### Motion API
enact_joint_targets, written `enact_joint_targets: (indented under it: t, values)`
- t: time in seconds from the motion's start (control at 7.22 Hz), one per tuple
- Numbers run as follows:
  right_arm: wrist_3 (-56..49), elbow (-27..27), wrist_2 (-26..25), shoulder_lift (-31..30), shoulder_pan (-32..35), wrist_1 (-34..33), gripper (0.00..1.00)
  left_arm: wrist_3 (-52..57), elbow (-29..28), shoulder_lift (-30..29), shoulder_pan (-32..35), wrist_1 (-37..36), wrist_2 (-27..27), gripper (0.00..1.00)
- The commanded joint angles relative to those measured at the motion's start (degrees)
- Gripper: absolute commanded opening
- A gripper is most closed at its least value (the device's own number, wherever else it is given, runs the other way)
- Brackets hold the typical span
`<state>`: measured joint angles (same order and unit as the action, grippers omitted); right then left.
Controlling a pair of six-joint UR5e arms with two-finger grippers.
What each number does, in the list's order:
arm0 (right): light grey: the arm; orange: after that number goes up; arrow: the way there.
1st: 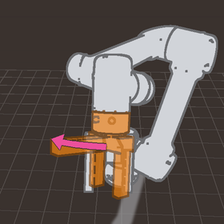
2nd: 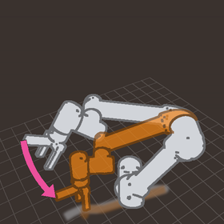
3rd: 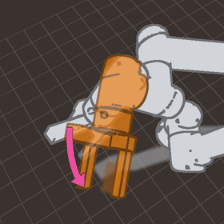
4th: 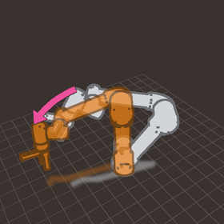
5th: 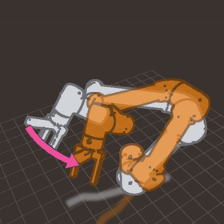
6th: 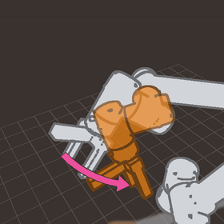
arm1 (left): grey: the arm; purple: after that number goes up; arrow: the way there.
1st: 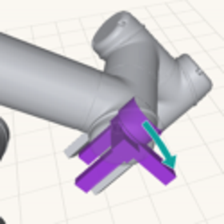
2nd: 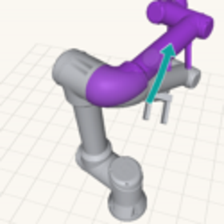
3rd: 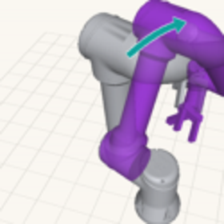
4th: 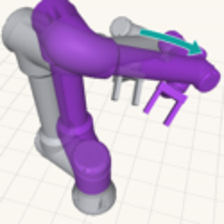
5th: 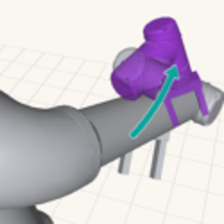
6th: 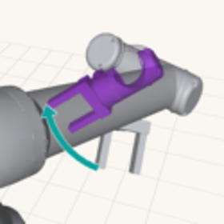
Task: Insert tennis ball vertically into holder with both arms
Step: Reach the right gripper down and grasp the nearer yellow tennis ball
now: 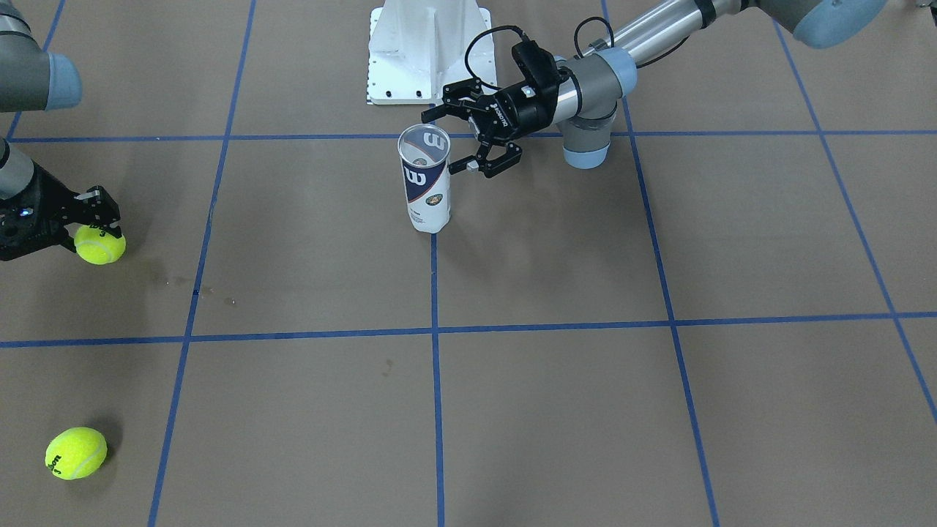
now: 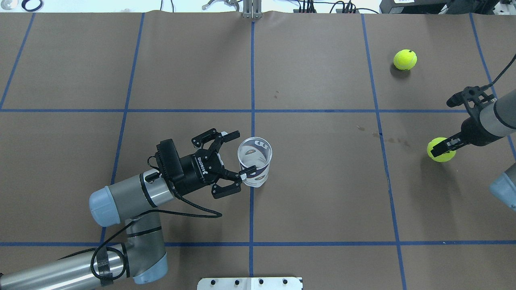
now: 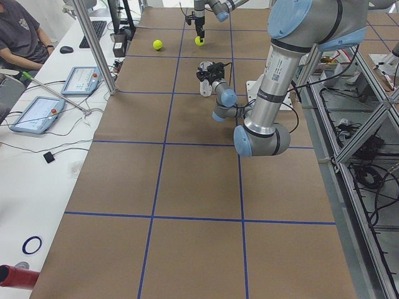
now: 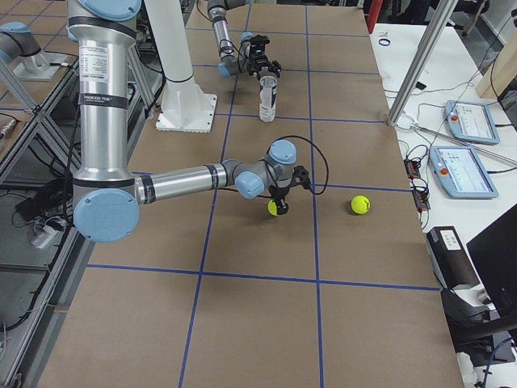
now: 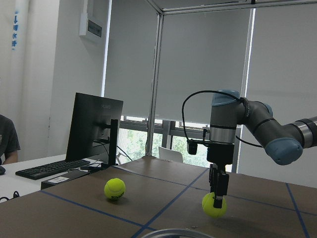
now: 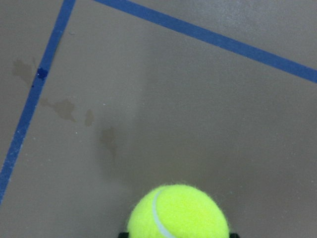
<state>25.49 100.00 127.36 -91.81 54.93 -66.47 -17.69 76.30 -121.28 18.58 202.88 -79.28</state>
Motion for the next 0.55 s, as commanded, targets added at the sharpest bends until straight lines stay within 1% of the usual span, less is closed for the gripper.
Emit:
enact_joint_targets:
  t: [0.0,0.14,0.28,0.42]
  values:
    - [4.62,1.15,1.66,2.93,0.00,-0.67,0.00,0.03,-0.36,0.08,-0.03,-0.11,0.00,0.99]
    - [7.09,3.25,2.97,4.86,0.00,-3.72,0.00,0.03,-0.28,0.08,-0.03,-0.11,-0.09,0.99]
    - [7.12,5.70,3.07,6.62,-0.09,-8.80,0.00,0.03,-0.01,0.08,-0.03,-0.03,-0.09,0.99]
    - [7.12,7.03,3.07,8.64,0.00,-12.94,0.00,-0.06,0.25,0.08,-0.03,0.06,-0.09,0.99]
